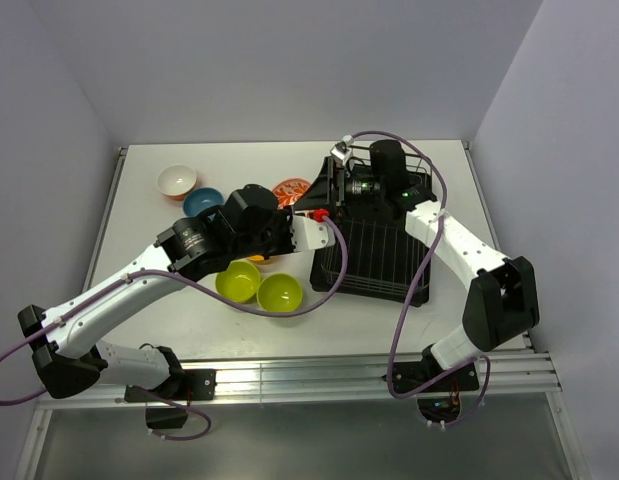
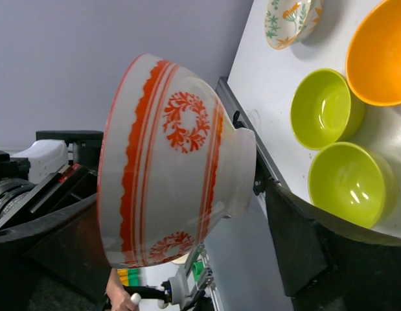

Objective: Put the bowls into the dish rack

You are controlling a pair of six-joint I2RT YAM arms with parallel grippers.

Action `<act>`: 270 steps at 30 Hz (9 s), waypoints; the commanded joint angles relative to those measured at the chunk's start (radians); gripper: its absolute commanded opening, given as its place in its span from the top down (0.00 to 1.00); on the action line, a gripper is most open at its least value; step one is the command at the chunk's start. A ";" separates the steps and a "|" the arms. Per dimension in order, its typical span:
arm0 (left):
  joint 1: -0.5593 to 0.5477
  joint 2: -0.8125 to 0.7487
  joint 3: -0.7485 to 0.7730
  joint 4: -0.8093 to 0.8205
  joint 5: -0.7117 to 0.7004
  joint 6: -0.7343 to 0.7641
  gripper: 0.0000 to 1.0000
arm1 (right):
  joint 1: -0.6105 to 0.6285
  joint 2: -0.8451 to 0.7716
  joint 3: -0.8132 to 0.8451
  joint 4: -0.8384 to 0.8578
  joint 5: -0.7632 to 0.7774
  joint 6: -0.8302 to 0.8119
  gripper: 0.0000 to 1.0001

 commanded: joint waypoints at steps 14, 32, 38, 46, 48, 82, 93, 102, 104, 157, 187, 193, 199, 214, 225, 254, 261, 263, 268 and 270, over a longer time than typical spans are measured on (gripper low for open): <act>-0.004 -0.040 0.034 0.081 0.008 -0.017 1.00 | 0.006 -0.060 -0.003 0.094 -0.022 0.012 0.46; 0.031 -0.056 0.057 0.059 0.005 -0.103 0.28 | -0.051 -0.077 0.075 -0.050 -0.013 -0.192 1.00; 0.134 -0.040 0.147 0.026 0.120 -0.201 0.12 | -0.144 -0.050 0.216 -0.309 0.042 -0.499 1.00; 0.357 0.047 0.244 -0.040 0.361 -0.374 0.06 | -0.291 0.018 0.506 -0.644 0.299 -0.968 1.00; 0.394 0.055 0.243 -0.039 0.399 -0.408 0.05 | -0.320 0.036 0.541 -0.664 0.355 -1.083 1.00; 0.505 -0.098 -0.035 0.050 0.467 -0.448 0.04 | -0.311 0.268 0.405 -0.420 1.031 -2.027 1.00; 0.507 -0.098 -0.041 0.050 0.461 -0.445 0.04 | -0.299 0.334 0.376 -0.380 1.082 -2.102 1.00; 0.507 -0.091 -0.035 0.047 0.462 -0.444 0.04 | -0.291 0.351 0.330 -0.347 1.139 -2.150 0.94; 0.508 -0.091 -0.037 0.049 0.461 -0.442 0.04 | -0.291 0.354 0.323 -0.345 1.143 -2.159 0.93; 0.508 -0.089 -0.026 0.032 0.438 -0.421 0.04 | -0.199 0.193 0.101 -0.443 1.220 -2.130 0.25; 1.338 0.245 -0.011 -0.309 0.717 -0.246 0.10 | -0.202 -0.001 0.579 -0.794 0.716 -1.550 0.00; 1.442 0.299 -0.124 -0.269 0.602 -0.149 0.16 | -0.201 0.050 0.659 -0.871 0.553 -1.348 0.00; 1.441 0.357 -0.218 -0.176 0.533 -0.151 0.22 | -0.193 0.070 0.686 -0.888 0.513 -1.268 0.00; 1.442 0.506 -0.262 -0.004 0.582 -0.247 0.50 | -0.160 -0.004 0.570 -0.819 0.424 -1.149 0.00; 1.433 0.549 -0.276 0.065 0.611 -0.299 0.71 | -0.143 -0.040 0.585 -0.743 0.620 -1.158 0.00; 0.889 -0.207 -0.254 0.407 0.763 -0.483 1.00 | -0.112 -0.119 0.456 -0.606 0.065 -0.818 0.00; 0.688 -0.209 -0.250 0.544 0.743 -0.566 1.00 | -0.045 -0.128 0.382 -0.483 0.033 -0.683 0.00; 0.649 -0.198 -0.239 0.550 0.728 -0.569 1.00 | -0.031 -0.126 0.374 -0.457 0.031 -0.651 0.00; 0.559 -0.155 -0.202 0.573 0.712 -0.589 1.00 | 0.026 -0.120 0.348 -0.410 0.037 -0.610 0.00; 0.542 -0.140 -0.195 0.581 0.720 -0.603 1.00 | 0.043 -0.119 0.334 -0.405 0.040 -0.603 0.00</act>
